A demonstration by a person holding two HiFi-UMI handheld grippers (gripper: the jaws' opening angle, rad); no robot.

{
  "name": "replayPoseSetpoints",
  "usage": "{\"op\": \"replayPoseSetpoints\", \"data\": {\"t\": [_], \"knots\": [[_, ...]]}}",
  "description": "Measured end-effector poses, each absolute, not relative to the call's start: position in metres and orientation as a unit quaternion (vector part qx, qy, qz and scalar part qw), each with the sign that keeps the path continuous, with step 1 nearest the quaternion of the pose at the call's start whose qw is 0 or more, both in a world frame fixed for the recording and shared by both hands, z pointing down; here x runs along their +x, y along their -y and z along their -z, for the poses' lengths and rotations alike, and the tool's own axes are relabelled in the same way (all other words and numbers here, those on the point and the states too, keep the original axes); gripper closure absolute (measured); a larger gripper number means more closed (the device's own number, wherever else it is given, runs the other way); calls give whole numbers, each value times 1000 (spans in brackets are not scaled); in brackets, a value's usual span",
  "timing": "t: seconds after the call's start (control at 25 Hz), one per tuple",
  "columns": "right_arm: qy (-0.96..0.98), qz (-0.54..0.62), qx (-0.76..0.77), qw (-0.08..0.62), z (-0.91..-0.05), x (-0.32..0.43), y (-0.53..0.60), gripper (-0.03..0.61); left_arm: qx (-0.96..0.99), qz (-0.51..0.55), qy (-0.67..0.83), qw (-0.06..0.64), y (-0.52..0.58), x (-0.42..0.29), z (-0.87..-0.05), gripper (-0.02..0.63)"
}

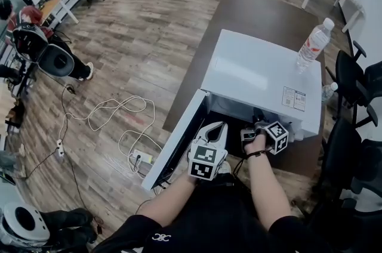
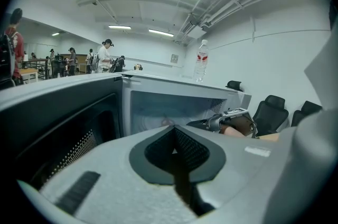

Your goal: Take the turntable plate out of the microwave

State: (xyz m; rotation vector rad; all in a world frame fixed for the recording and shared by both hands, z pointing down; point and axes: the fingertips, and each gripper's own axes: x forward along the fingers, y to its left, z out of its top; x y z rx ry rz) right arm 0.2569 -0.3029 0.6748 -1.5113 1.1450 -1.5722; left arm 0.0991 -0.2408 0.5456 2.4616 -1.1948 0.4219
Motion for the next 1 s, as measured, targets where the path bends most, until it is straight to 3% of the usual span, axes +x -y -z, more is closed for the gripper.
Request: {"op": "replayPoseSetpoints", "data": {"t": [0.68, 1.0], "knots": [[-491, 575, -551, 351, -666, 250, 314, 356, 867, -151, 431, 200, 240, 85, -555, 606], [-519, 563, -540, 348, -668, 249, 318, 444, 863, -156, 435, 205, 235, 77, -560, 606]]}}
